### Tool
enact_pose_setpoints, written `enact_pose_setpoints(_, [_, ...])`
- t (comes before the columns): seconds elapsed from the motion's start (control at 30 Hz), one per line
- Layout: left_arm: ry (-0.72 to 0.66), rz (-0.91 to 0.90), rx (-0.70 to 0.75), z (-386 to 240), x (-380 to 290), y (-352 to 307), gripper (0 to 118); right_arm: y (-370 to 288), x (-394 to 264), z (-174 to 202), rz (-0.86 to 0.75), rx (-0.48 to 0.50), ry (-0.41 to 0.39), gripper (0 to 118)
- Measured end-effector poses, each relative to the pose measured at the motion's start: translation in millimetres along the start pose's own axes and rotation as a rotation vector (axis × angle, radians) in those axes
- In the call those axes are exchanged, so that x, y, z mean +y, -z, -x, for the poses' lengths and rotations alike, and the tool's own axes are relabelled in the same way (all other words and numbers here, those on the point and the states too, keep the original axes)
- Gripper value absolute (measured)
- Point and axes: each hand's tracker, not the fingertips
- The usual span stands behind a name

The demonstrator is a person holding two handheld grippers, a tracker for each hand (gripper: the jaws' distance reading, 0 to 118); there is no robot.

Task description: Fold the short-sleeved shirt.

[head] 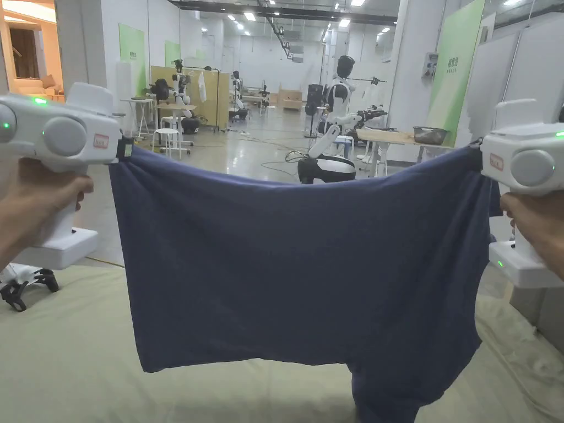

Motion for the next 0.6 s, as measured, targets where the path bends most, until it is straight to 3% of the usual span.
enact_pose_setpoints(0.27, [-0.039, 0.089, -0.035, -5.8, -78.4, -33.7, 0, -62.5, -80.1, 7.2, 0.085, 0.034, -0.025, 0])
enact_pose_setpoints(0.6, [-0.093, 0.08, -0.06, -3.4, -154.2, -151.6, 0, -180.9, -140.9, 7.3, 0.159, 0.059, -0.029, 0])
